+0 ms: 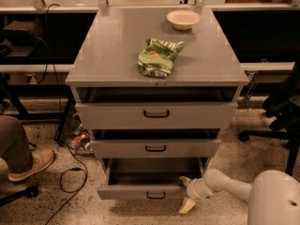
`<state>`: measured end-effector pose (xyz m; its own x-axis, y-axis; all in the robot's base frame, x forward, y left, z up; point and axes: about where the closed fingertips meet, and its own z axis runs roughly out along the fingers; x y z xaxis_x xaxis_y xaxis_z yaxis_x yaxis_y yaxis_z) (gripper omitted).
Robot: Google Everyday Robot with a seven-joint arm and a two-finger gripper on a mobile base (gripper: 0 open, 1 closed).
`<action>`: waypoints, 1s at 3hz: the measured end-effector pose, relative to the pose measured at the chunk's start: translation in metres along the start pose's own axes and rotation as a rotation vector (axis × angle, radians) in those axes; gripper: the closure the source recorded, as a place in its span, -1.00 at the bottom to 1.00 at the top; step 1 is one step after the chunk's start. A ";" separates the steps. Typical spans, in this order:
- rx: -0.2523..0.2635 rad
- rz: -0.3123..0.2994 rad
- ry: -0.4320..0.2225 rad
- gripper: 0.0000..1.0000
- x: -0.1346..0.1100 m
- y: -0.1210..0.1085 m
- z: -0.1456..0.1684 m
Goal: Open bottom drawer
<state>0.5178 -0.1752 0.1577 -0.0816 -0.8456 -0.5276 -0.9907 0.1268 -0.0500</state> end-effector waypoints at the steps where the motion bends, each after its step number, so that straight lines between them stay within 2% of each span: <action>1: 0.002 0.002 0.006 -0.24 0.002 0.000 -0.003; 3: 0.002 0.002 0.006 0.67 0.000 0.000 -0.005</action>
Offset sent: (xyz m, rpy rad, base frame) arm -0.0483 -0.0188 0.0005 -0.0226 0.0667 -0.0279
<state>0.5169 -0.1783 0.1618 -0.0846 -0.8482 -0.5228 -0.9903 0.1297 -0.0502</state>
